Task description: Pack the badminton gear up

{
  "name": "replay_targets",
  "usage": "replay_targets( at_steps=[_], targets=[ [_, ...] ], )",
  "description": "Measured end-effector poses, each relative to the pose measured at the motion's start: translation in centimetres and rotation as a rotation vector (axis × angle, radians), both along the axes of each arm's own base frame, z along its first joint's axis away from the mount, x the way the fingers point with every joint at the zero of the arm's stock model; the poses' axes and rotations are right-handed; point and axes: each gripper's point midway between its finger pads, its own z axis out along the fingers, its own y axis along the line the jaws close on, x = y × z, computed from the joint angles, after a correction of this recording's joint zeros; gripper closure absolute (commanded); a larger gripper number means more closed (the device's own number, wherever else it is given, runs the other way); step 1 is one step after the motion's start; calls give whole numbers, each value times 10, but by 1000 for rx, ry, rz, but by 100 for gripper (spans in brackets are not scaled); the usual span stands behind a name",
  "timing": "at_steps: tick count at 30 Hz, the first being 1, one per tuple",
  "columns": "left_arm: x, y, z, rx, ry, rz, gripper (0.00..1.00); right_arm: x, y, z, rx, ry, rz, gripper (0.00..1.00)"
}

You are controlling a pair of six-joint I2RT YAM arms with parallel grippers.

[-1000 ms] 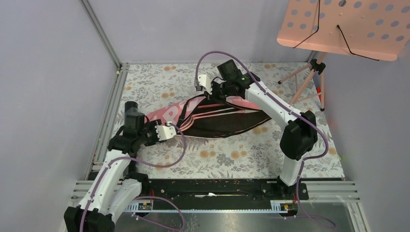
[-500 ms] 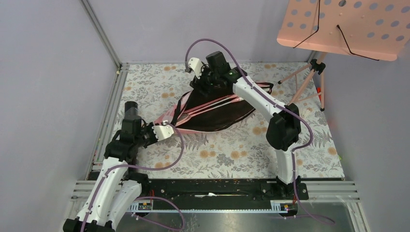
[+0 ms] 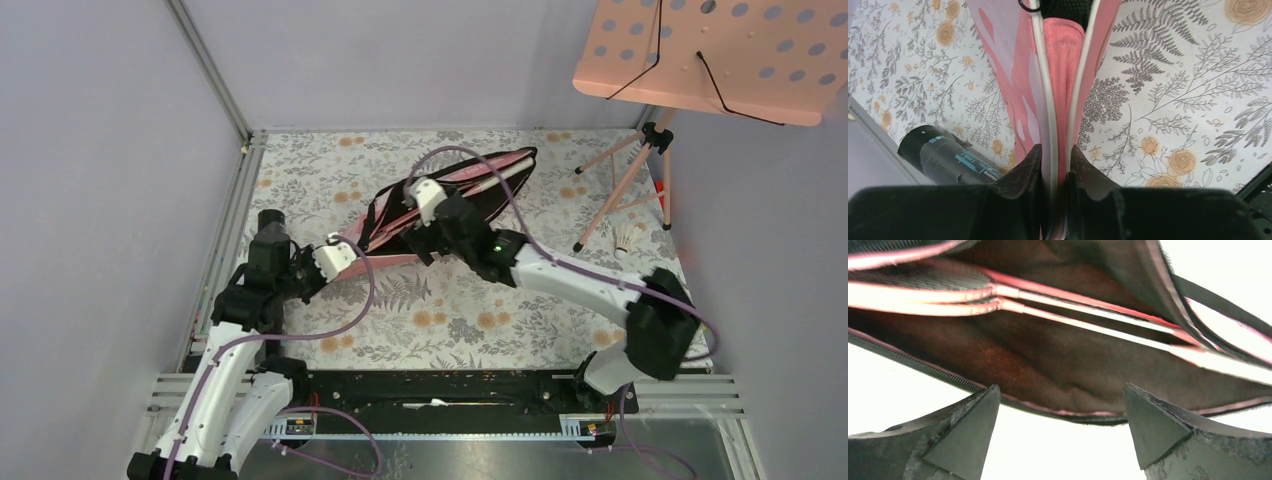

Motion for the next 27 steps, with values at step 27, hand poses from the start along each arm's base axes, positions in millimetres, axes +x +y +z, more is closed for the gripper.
replay_targets(
  at_steps=[27],
  targets=[
    [-24,-23,6,-79,-17,-147,100,-26,45,39,555,205,-28,0]
  ],
)
